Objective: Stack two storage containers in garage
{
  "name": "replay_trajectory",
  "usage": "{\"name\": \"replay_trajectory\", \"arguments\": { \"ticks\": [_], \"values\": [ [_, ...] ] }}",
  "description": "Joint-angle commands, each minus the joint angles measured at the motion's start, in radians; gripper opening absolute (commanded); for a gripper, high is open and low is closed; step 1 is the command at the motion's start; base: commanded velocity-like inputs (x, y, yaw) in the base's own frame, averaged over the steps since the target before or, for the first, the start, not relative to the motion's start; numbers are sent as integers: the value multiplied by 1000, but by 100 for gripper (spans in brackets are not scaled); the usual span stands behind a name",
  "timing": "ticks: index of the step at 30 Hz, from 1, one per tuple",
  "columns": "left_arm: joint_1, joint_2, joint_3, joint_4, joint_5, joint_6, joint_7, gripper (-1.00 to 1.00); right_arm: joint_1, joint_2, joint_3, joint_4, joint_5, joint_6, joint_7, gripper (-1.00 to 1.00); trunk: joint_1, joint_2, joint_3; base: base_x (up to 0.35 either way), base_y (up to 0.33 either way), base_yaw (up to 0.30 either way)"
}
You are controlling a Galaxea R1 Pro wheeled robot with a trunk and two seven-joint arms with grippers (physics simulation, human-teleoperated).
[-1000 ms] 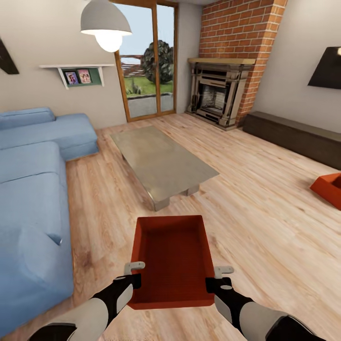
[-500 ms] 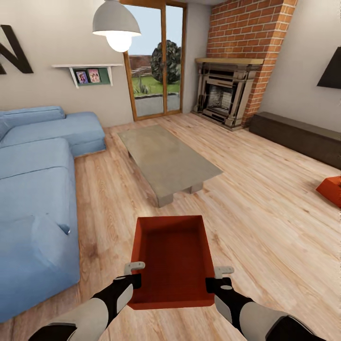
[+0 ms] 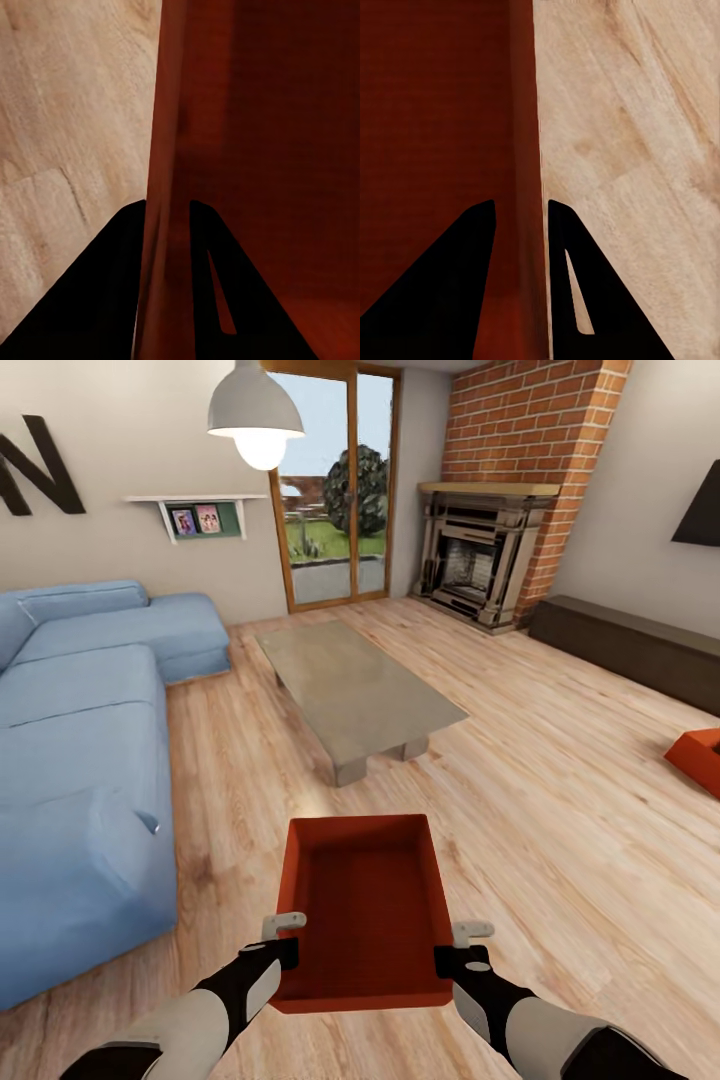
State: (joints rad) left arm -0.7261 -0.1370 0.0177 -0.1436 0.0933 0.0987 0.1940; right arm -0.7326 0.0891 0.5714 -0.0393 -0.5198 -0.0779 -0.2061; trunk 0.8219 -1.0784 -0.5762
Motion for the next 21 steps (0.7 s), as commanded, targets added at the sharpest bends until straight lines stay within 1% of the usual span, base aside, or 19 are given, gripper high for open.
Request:
{"name": "replay_trajectory", "arguments": {
  "ticks": [1,21],
  "values": [
    [0,0,-15,2,23,6,8,-100,-1,1,-14,-25,6,0,20,-100,0,-1,-1,-5,-1,263],
    [0,-1,-15,4,23,4,8,-100,-1,1,-13,-25,6,0,20,-100,0,-1,-1,-1,0,278]
  ]
}}
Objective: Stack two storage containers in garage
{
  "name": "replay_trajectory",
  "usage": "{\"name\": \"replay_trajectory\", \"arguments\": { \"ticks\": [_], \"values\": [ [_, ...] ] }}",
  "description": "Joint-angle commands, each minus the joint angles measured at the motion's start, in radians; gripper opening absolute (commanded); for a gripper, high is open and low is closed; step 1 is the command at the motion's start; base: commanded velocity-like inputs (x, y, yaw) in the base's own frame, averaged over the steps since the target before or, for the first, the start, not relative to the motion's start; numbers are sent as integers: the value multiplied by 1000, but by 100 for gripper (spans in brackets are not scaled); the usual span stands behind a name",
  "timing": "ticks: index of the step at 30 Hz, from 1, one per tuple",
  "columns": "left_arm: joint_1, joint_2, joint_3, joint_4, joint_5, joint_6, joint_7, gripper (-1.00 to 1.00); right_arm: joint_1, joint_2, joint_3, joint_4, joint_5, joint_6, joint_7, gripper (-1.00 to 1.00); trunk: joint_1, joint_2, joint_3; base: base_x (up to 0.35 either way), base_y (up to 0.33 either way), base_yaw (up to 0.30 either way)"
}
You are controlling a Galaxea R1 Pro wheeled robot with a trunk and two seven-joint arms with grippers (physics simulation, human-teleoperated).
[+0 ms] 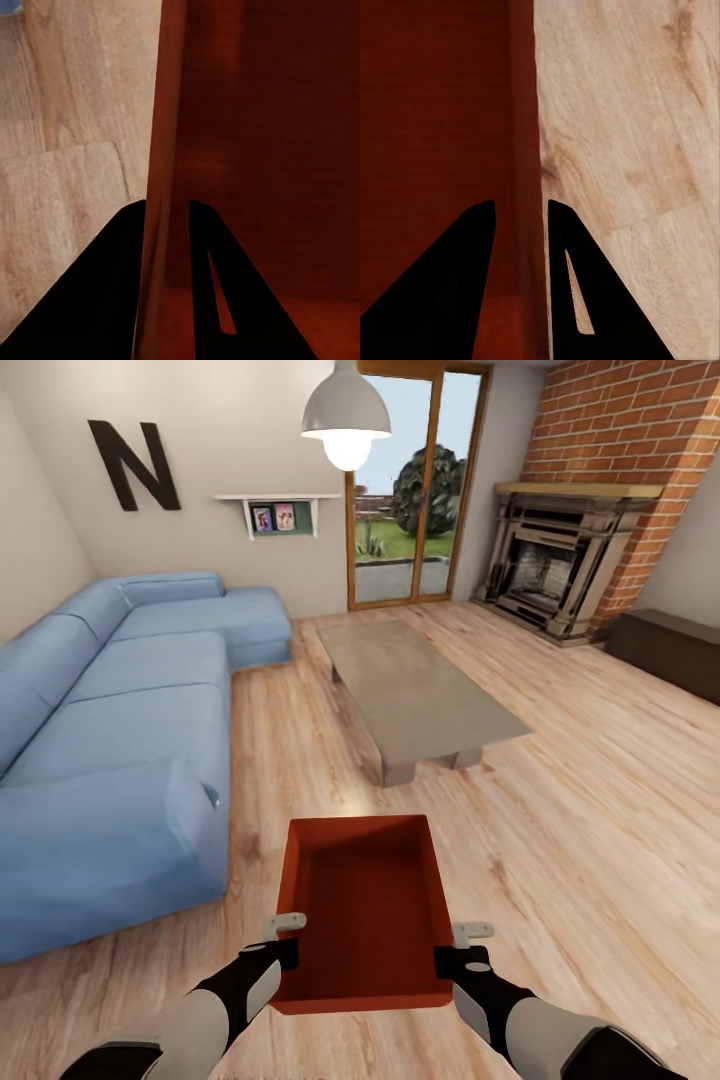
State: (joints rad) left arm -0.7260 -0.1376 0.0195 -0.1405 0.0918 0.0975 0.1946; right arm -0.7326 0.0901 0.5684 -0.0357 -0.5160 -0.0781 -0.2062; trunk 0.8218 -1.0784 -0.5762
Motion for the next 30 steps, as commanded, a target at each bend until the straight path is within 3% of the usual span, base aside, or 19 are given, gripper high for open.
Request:
{"name": "replay_trajectory", "arguments": {
  "ticks": [1,30],
  "values": [
    [0,0,-17,1,24,5,8,-100,-1,0,-10,-29,2,0,21,-100,0,-1,-1,0,0,280],
    [0,1,-16,1,23,5,6,-100,-1,0,-10,-29,2,0,21,-100,0,-1,-1,0,0,280]
  ]
}}
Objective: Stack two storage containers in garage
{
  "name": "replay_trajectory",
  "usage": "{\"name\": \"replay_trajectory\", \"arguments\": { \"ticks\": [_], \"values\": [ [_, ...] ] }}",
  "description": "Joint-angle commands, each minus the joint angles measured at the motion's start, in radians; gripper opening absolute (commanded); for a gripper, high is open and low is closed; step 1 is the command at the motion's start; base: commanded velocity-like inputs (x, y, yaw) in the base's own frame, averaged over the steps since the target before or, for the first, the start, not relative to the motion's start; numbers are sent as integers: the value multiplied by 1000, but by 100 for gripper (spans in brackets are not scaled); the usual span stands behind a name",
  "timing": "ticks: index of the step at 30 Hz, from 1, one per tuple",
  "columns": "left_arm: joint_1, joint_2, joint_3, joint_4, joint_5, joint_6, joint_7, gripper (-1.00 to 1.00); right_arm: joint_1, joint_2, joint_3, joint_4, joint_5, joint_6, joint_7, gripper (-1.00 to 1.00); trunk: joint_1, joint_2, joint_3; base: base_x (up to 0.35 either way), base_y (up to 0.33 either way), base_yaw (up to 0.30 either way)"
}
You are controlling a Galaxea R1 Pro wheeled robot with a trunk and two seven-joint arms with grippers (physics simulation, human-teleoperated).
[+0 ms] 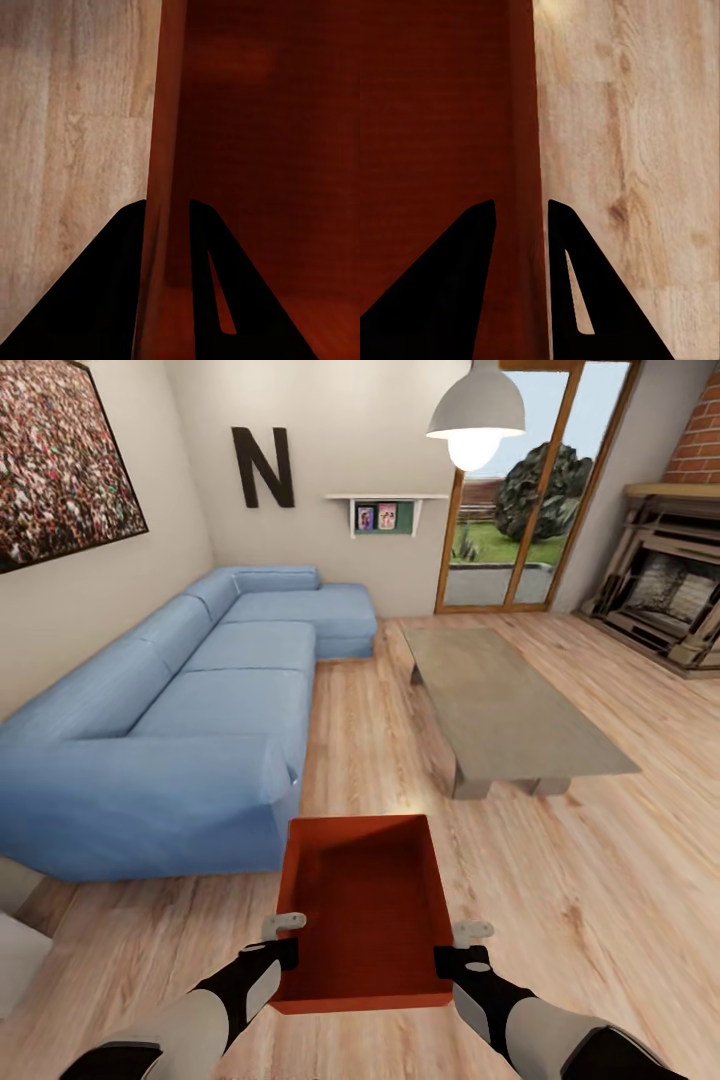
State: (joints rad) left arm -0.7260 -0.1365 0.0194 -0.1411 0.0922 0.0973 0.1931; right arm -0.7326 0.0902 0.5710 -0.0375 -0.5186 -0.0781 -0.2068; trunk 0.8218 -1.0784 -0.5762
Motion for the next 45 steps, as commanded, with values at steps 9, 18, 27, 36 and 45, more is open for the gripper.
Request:
{"name": "replay_trajectory", "arguments": {
  "ticks": [9,18,27,36,45],
  "values": [
    [0,-1,-16,2,23,5,8,-100,-1,0,-13,-27,5,0,21,-100,0,-1,-1,0,0,280],
    [0,-1,-17,2,23,5,8,-100,-1,0,-13,-27,5,0,21,-100,0,-1,-1,0,0,280],
    [0,0,-17,2,23,5,8,-100,-1,0,-13,-27,6,0,21,-100,0,-1,-1,0,0,280],
    [0,0,-16,2,23,5,8,-100,-1,0,-13,-27,6,0,21,-100,0,-1,-1,0,0,280],
    [0,0,-16,2,23,5,8,-100,-1,0,-13,-27,6,0,21,-100,0,-1,-1,0,0,280]
  ]
}}
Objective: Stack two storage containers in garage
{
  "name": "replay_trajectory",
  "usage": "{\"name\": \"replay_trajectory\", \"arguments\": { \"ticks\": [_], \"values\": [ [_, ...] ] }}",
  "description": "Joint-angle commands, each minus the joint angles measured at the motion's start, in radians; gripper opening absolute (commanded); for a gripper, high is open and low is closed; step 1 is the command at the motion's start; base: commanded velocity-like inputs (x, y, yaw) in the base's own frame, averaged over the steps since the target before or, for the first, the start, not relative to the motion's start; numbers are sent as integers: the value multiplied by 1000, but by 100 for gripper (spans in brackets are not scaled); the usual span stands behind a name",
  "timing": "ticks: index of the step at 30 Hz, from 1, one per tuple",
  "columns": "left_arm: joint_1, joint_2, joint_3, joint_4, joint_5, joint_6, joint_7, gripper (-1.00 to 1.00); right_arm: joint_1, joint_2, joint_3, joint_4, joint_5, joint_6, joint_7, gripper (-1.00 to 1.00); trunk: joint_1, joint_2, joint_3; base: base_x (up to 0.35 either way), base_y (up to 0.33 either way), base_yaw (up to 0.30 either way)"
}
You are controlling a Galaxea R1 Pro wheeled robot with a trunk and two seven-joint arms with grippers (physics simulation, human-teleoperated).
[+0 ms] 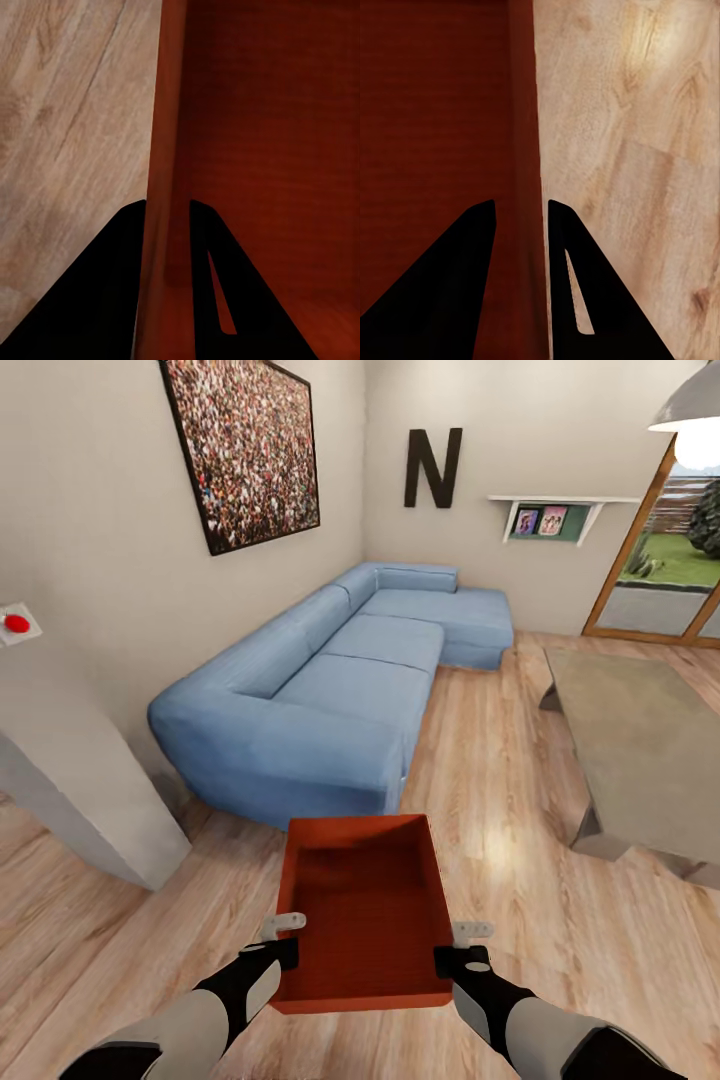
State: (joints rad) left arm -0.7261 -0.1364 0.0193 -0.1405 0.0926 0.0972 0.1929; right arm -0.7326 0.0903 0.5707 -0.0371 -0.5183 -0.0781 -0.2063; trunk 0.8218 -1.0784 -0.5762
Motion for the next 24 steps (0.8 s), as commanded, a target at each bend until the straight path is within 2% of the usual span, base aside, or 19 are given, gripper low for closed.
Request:
{"name": "replay_trajectory", "arguments": {
  "ticks": [1,24],
  "values": [
    [0,0,-16,2,22,6,8,-100,-1,0,-12,-27,6,0,21,-100,0,-1,-1,0,0,280],
    [0,-1,-17,1,22,6,8,-100,-1,0,-13,-27,6,0,21,-100,0,-1,-1,0,0,279]
  ]
}}
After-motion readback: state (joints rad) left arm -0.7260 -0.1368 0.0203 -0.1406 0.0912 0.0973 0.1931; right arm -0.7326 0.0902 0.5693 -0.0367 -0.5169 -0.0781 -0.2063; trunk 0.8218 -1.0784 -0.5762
